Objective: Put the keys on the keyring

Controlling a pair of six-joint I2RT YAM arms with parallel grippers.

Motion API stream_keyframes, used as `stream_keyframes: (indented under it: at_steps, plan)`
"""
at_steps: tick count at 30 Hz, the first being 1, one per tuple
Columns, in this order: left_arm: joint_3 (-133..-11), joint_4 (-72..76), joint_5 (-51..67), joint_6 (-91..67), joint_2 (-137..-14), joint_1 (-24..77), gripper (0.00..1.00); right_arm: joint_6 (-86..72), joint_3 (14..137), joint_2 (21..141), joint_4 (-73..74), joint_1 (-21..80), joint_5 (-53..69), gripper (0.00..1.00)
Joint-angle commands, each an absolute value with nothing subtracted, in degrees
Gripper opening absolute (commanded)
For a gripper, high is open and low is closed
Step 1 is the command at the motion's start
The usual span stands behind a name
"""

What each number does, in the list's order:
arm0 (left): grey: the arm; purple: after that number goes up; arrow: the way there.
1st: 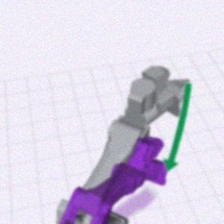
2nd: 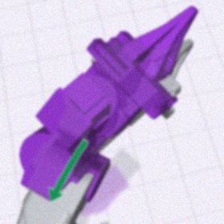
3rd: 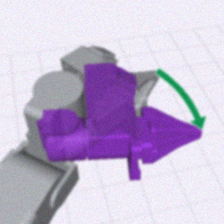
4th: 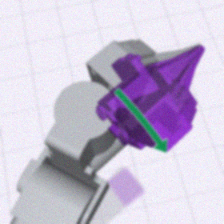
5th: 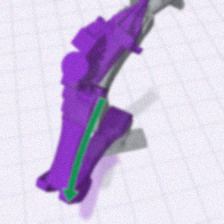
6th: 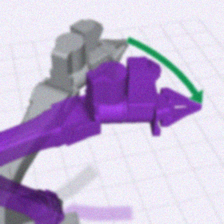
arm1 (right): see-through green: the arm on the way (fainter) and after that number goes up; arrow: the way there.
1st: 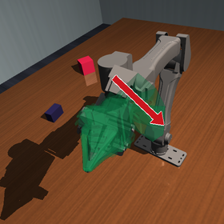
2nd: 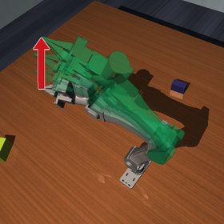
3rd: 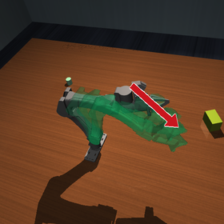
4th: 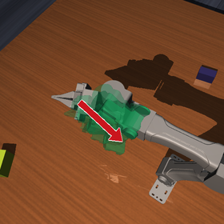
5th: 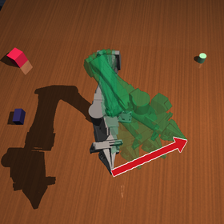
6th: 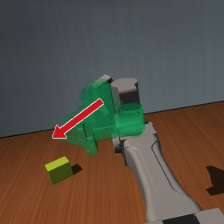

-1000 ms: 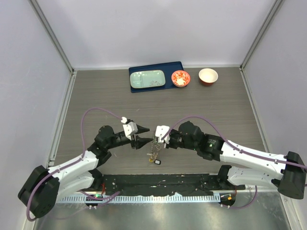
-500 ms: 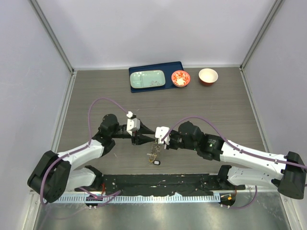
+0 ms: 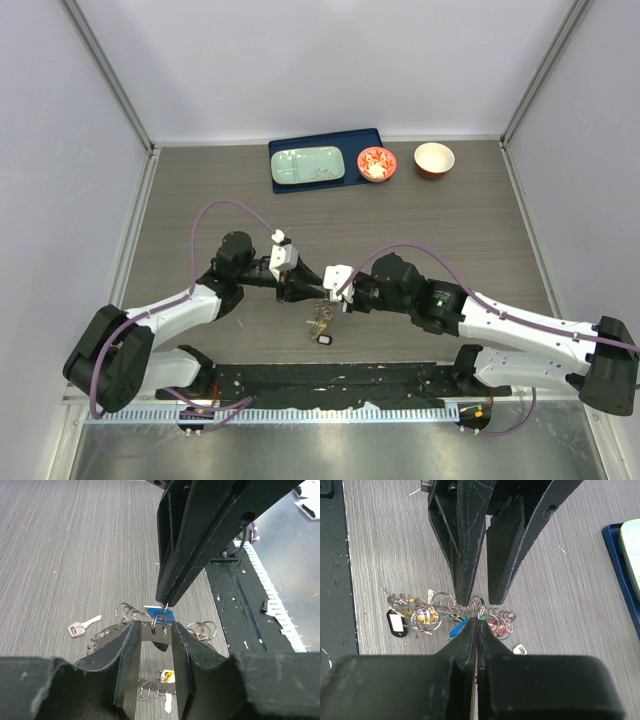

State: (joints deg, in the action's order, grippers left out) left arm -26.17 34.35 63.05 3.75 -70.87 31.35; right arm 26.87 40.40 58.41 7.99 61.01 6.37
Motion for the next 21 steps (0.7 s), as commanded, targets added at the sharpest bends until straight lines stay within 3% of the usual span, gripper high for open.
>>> stream_keyframes:
  at_steps: [1, 5, 8, 10, 14, 21]
  plan:
    - [-28.21, 32.96, 63.19, 5.27, -71.28, 31.03, 0.34, 26.98, 42.72, 57.66, 5.54, 61.26, 7.47, 0.01]
    - [-28.39, 32.26, 63.28, 5.27, -71.45, 31.03, 0.28, 26.98, 42.8, 57.83, 5.54, 61.26, 7.47, 0.01]
    - [-28.48, 31.38, 63.46, 5.45, -71.37, 31.03, 0.16, 26.9, 42.8, 57.66, 5.45, 61.26, 7.47, 0.01]
    - [-28.56, 31.03, 63.02, 5.45, -71.19, 31.11, 0.0, 26.81, 42.8, 57.48, 5.45, 61.26, 7.56, 0.01]
    - [-27.78, 33.73, 59.78, 2.47, -70.23, 31.03, 0.0, 26.54, 42.54, 56.96, 5.8, 61.26, 7.3, 0.01]
    - [-20.57, 49.29, 43.09, -12.19, -64.87, 30.5, 0.0, 25.14, 40.17, 55.37, 4.92, 61.44, 5.63, 0.01]
